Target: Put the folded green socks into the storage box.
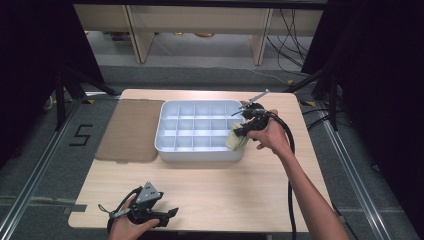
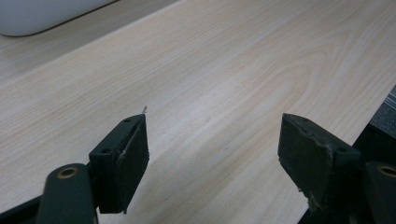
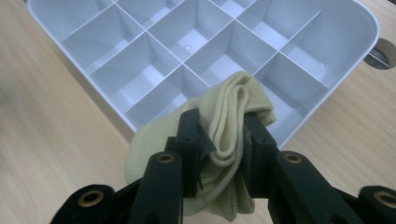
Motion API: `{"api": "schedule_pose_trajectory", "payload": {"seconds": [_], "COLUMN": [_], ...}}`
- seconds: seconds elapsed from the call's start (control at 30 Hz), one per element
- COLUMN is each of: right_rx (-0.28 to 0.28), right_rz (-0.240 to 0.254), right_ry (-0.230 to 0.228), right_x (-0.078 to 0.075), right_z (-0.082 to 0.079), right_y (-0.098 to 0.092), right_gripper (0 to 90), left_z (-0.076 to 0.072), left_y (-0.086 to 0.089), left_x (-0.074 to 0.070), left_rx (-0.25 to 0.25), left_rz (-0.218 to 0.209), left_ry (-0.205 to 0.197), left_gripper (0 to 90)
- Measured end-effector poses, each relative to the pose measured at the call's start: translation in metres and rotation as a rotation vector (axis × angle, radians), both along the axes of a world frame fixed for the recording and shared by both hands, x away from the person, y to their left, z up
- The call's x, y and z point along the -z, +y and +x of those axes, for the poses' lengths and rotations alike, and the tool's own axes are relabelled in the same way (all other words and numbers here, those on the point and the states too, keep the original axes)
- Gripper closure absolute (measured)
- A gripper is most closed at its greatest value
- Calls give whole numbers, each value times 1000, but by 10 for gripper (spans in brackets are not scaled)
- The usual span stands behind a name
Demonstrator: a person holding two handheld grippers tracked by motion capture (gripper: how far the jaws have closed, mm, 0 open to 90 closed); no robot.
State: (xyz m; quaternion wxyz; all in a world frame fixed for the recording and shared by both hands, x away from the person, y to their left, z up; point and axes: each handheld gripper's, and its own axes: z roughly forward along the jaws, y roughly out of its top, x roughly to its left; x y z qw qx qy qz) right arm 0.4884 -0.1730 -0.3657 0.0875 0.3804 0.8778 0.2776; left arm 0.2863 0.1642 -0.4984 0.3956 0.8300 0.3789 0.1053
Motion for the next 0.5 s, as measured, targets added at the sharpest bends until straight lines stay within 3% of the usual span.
{"api": "schedule_pose_trajectory", "payload": {"seconds": [0.17, 0.2, 0.5], "right_rx": [19, 23, 22], "right_rz": [-6, -28, -79], "right_ry": [5, 7, 22], "right_x": [6, 9, 21], "right_z": [9, 12, 20], "right_y": [1, 2, 6], "right_gripper": [726, 726, 726], "left_z": [0, 0, 0], "left_y": [0, 0, 0], "left_x": [0, 0, 0], "left_rx": [4, 1, 6], "left_rz": [2, 8, 9], "left_ry": [0, 2, 0], "left_gripper": [240, 240, 240]}}
